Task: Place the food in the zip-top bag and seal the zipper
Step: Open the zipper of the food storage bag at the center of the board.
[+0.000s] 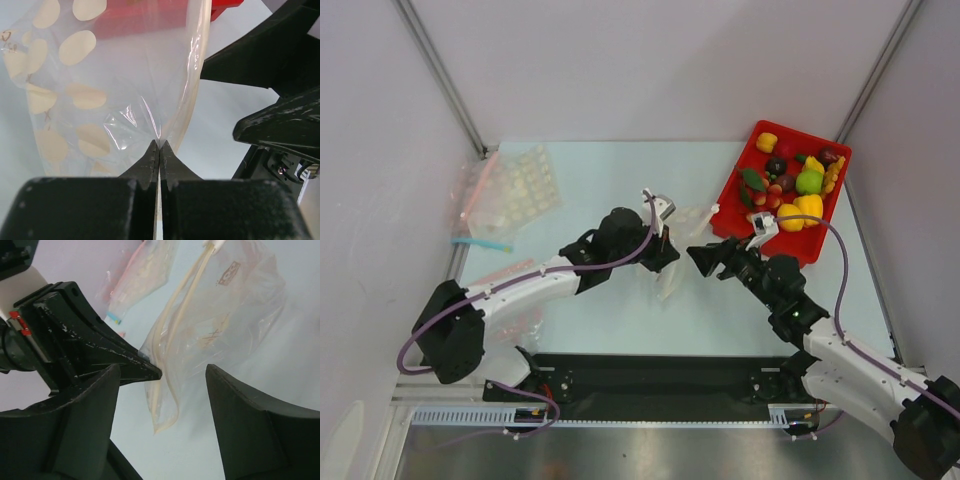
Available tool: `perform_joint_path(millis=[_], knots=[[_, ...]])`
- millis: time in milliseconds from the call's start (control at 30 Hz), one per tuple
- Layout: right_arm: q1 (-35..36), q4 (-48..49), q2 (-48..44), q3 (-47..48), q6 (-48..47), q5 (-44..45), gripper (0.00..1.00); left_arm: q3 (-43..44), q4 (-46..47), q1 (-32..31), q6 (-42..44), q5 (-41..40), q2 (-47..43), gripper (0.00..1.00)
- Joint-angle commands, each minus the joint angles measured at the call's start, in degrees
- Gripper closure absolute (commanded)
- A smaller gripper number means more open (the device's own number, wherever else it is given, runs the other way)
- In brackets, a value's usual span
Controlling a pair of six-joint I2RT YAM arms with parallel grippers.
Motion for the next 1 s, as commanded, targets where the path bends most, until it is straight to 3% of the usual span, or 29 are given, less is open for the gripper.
perform_joint_path(millis=[0,167,733,967], knots=[[0.79,4.04,-1.48,-0.64,-2.16,-0.95,0.28,-0.8,2.37,0.75,-1.68,-0.54,-3.29,1.0],[1.75,4.48,0.54,0.24,-3.04,-1.56,0.45,-1.41,2.89,0.83,-1.68,-0.11,-4.35,1.0],[3.78,1.23,5.82,3.49,-4.8,1.16,0.64,-1.59,5.09,0.75,-0.37,7.36,-3.91,1.0],[4.22,-1.66,6.08,5.33,-4.97,2.47,1.0,-1.15,3.52,0.57,0.42,4.92,-4.52,0.99]])
